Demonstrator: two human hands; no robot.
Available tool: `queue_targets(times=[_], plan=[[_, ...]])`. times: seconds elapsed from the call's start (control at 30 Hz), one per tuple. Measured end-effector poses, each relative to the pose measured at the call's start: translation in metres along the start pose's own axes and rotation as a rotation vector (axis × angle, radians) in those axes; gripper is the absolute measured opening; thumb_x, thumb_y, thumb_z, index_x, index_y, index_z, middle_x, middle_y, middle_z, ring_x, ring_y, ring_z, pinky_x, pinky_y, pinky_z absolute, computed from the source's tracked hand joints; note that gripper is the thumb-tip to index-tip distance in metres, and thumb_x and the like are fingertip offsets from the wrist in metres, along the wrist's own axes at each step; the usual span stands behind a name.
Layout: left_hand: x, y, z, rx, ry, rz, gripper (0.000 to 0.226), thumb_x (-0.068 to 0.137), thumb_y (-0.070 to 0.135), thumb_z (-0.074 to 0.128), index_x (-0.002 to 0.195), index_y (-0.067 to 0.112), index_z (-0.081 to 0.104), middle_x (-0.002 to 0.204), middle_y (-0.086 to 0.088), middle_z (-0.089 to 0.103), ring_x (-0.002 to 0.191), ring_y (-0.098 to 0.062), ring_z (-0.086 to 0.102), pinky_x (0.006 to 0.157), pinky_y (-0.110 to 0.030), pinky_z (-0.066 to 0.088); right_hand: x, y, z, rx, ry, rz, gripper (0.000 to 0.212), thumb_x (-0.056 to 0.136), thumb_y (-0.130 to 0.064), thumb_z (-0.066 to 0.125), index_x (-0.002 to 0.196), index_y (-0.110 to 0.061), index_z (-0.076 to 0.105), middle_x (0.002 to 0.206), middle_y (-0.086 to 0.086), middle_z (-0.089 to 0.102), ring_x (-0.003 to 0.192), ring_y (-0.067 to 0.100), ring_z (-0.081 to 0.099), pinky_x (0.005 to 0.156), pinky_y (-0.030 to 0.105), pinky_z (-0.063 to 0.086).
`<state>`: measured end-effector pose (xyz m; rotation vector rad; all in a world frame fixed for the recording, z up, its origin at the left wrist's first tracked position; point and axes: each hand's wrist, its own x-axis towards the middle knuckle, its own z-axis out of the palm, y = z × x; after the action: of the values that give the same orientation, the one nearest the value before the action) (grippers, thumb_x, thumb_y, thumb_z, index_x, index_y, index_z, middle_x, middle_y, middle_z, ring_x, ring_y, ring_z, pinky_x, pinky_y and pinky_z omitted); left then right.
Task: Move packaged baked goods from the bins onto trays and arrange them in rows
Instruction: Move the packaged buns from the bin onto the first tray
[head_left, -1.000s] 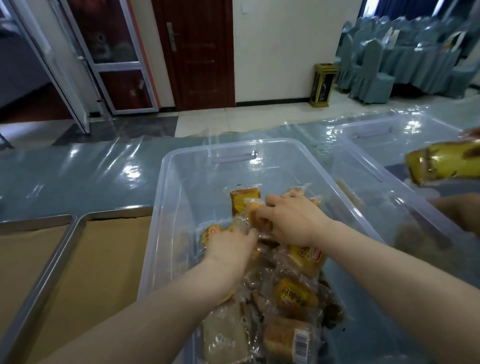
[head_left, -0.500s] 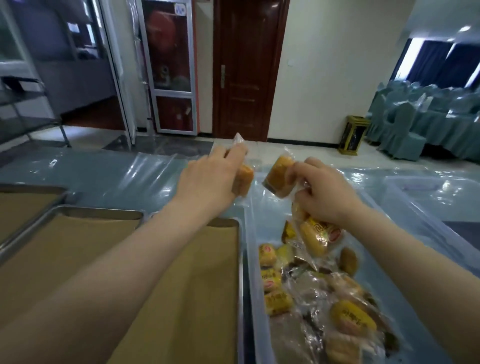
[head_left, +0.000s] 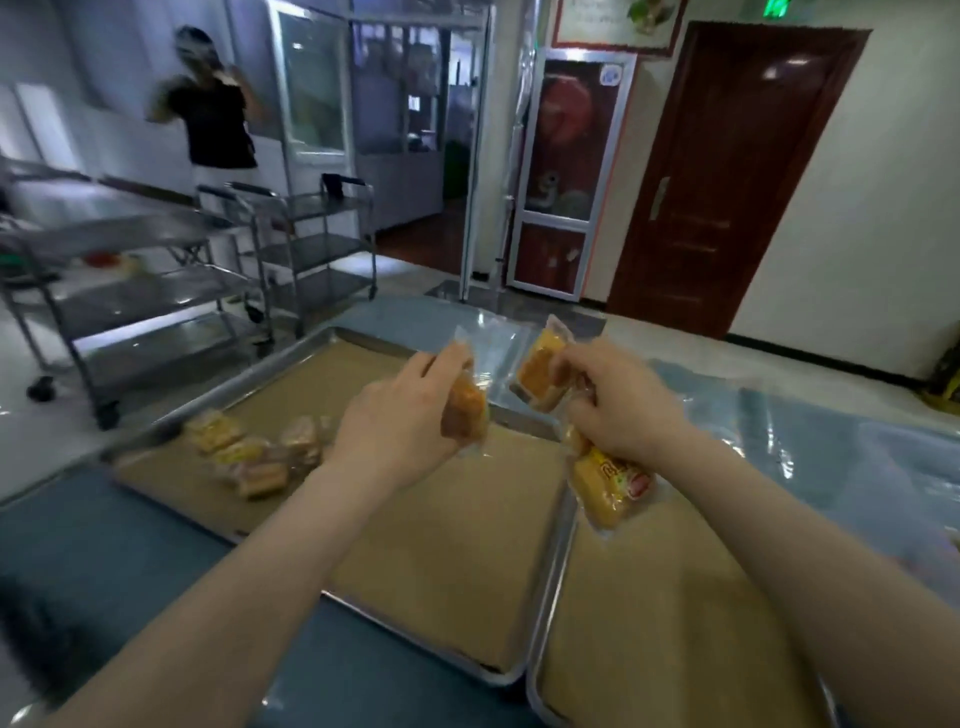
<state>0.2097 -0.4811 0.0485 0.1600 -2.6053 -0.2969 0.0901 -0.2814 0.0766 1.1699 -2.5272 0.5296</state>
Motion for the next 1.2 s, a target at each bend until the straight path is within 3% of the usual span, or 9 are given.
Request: queue_targets(times=[0.23,0.37,0.5,0.67,0.83,0.9,0.97,1.07,1.2], plan=[[-0.048,-0.15,0.007,-0.028,-0.109,-0.251,0.079,0.067,0.05,0.074,0.128,0.042,0.024,0.124,0.005,0.051,0.099,-0.026,0.058,0.069,-0.037,0.048,0.068,-0.087,0.127,0.097,-0.228,-0.094,0.028,0.077,-0.019,0.051,0.101,-0.033,0.055,0.092,-0.006,0.05,0.089,0.022,0.054,0.078,0.04,0.047],[-0.058,-0.218,0.024,-0.032,-0.15,-0.316,0.079,0.065,0.042,0.08,0.125,0.042,0.029,0.12,0.006,0.053,0.092,-0.025,0.059,0.063,-0.032,0.042,0.111,-0.116,0.197,0.121,-0.309,-0.103,0.024,0.079,-0.023,0.059,0.093,-0.039,0.048,0.091,-0.008,0.048,0.084,0.019,0.054,0.073,0.04,0.05],[-0.047,-0.289,0.05,-0.032,-0.223,-0.348,0.084,0.065,0.036,0.081,0.13,0.04,0.029,0.128,0.005,0.049,0.103,-0.024,0.056,0.07,-0.034,0.043,0.16,-0.131,0.274,0.154,-0.302,-0.062,0.025,0.079,-0.021,0.054,0.1,-0.035,0.052,0.092,-0.006,0.046,0.081,0.021,0.054,0.071,0.036,0.046],[-0.011,-0.367,0.09,-0.012,-0.303,-0.414,0.085,0.067,0.03,0.08,0.132,0.04,0.027,0.131,0.003,0.045,0.102,-0.021,0.055,0.066,-0.029,0.037,0.226,-0.132,0.369,0.108,-0.244,0.037,0.028,0.082,-0.022,0.051,0.108,-0.032,0.053,0.094,-0.007,0.041,0.077,0.021,0.051,0.077,0.035,0.035],[0.02,-0.416,0.125,0.005,-0.321,-0.479,0.097,0.067,0.016,0.08,0.137,0.045,0.019,0.135,0.001,0.041,0.117,-0.022,0.048,0.081,-0.035,0.046,0.271,-0.124,0.432,0.035,-0.248,0.169,0.037,0.088,-0.025,0.049,0.124,-0.032,0.05,0.112,0.001,0.051,0.1,0.025,0.054,0.093,0.047,0.034],[0.024,-0.419,0.132,-0.032,-0.372,-0.521,0.113,0.063,0.018,0.083,0.14,0.05,0.006,0.142,-0.001,0.037,0.125,-0.025,0.043,0.093,-0.045,0.046,0.266,-0.122,0.445,0.088,-0.298,0.155,0.042,0.094,-0.036,0.042,0.136,-0.036,0.042,0.128,-0.002,0.051,0.125,0.025,0.041,0.101,0.053,0.027],[0.032,-0.425,0.141,-0.12,-0.449,-0.531,0.123,0.062,0.026,0.083,0.139,0.055,-0.008,0.148,-0.001,0.03,0.132,-0.027,0.037,0.1,-0.052,0.041,0.263,-0.118,0.457,0.175,-0.395,0.159,0.05,0.097,-0.05,0.027,0.146,-0.04,0.025,0.151,-0.009,0.033,0.144,0.019,0.011,0.111,0.057,0.007],[0.039,-0.43,0.152,-0.152,-0.563,-0.437,0.122,0.066,0.036,0.081,0.138,0.054,-0.015,0.157,0.003,0.011,0.14,-0.028,0.023,0.109,-0.051,0.026,0.253,-0.115,0.464,0.223,-0.43,0.19,0.061,0.091,-0.064,0.008,0.148,-0.044,0.008,0.158,-0.009,0.009,0.143,0.015,-0.017,0.108,0.054,-0.016],[0.037,-0.423,0.159,-0.166,-0.593,-0.318,0.105,0.076,0.041,0.071,0.143,0.048,-0.009,0.158,0.001,0.006,0.144,-0.024,0.011,0.116,-0.048,0.012,0.23,-0.119,0.453,0.196,-0.481,0.186,0.068,0.085,-0.07,0.002,0.148,-0.044,0.003,0.156,-0.011,-0.01,0.139,0.018,-0.027,0.108,0.057,-0.018]])
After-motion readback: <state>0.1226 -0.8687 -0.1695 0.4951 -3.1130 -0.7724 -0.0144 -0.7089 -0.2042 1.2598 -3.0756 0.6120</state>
